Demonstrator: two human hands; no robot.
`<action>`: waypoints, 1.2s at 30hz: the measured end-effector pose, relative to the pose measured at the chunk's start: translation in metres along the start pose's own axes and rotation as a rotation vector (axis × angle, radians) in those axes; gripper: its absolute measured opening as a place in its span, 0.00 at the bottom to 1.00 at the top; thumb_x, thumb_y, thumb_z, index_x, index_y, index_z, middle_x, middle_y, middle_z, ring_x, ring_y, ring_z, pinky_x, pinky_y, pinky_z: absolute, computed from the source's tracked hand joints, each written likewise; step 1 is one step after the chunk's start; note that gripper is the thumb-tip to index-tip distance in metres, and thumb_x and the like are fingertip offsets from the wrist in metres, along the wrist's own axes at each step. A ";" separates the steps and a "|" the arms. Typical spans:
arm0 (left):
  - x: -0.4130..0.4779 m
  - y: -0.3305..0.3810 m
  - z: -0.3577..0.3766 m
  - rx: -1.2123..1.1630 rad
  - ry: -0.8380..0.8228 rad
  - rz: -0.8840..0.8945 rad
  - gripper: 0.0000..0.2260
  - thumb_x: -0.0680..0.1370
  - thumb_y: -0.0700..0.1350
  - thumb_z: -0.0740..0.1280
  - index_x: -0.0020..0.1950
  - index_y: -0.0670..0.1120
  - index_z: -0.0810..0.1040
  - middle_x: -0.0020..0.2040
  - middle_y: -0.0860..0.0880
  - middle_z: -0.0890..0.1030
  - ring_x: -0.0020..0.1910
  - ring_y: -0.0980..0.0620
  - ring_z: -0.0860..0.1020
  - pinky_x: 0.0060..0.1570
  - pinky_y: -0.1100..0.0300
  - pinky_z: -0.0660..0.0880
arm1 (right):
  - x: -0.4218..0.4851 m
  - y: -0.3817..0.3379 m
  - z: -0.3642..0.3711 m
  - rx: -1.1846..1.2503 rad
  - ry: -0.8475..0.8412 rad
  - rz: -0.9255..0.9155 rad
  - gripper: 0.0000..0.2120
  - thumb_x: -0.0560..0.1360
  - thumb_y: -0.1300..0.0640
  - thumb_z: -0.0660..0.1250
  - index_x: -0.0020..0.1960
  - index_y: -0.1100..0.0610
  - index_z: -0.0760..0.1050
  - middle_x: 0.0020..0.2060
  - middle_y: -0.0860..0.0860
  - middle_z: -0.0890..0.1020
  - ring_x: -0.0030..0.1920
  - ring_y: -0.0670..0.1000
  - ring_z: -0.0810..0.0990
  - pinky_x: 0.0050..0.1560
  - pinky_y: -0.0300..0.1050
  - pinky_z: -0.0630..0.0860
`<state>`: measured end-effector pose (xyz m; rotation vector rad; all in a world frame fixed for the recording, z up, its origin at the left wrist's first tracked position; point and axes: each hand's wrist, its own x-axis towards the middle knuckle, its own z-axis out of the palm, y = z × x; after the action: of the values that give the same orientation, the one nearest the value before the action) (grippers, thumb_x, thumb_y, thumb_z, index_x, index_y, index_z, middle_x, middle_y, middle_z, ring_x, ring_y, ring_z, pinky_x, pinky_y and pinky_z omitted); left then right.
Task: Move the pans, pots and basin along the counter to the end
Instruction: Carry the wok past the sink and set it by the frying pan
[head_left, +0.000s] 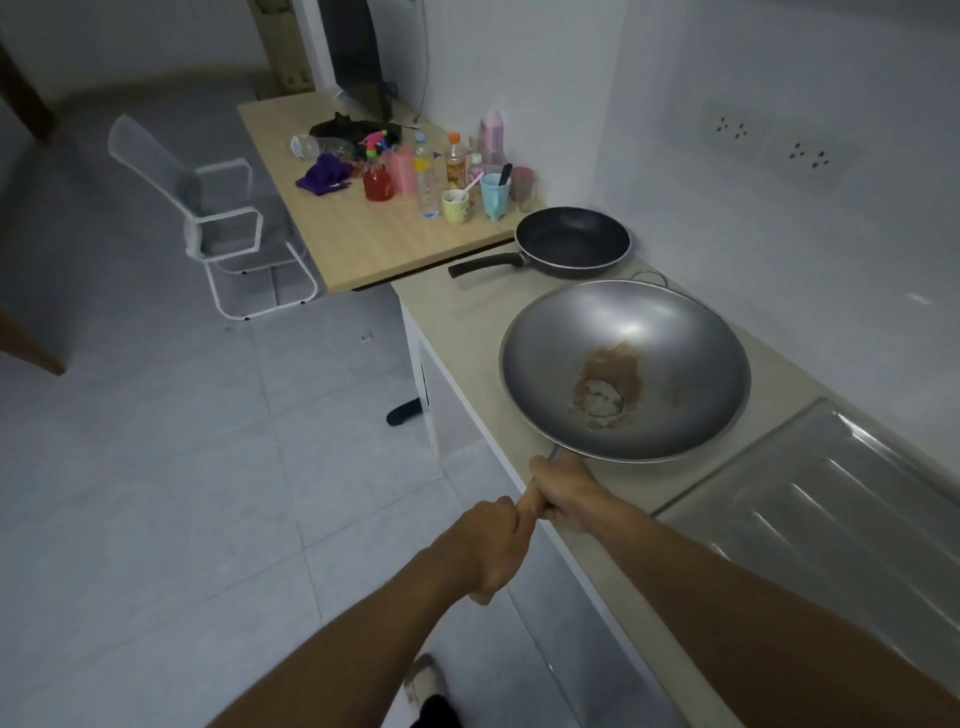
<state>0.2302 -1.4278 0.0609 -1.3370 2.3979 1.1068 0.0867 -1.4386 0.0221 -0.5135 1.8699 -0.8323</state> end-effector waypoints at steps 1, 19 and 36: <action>0.010 -0.006 -0.008 0.022 -0.021 0.014 0.17 0.85 0.55 0.48 0.51 0.46 0.69 0.41 0.48 0.74 0.34 0.54 0.71 0.35 0.64 0.66 | 0.010 -0.006 0.004 0.021 0.002 0.014 0.10 0.78 0.61 0.56 0.49 0.66 0.74 0.44 0.69 0.80 0.41 0.58 0.80 0.36 0.46 0.80; 0.154 -0.072 -0.115 0.161 -0.195 0.147 0.15 0.85 0.55 0.51 0.44 0.49 0.67 0.39 0.49 0.74 0.33 0.55 0.72 0.31 0.63 0.66 | 0.121 -0.095 0.038 0.104 0.074 0.135 0.12 0.77 0.61 0.57 0.38 0.64 0.72 0.27 0.60 0.78 0.28 0.54 0.74 0.30 0.44 0.71; 0.298 -0.050 -0.186 0.191 -0.201 0.261 0.22 0.80 0.67 0.46 0.44 0.53 0.69 0.40 0.51 0.76 0.36 0.53 0.74 0.36 0.58 0.69 | 0.236 -0.172 -0.007 0.354 0.024 0.236 0.11 0.80 0.62 0.59 0.63 0.60 0.67 0.36 0.57 0.77 0.23 0.49 0.80 0.35 0.49 0.83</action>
<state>0.1330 -1.7664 0.0226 -0.8303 2.5000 0.9852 -0.0216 -1.7093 0.0064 -0.0611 1.7130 -0.9835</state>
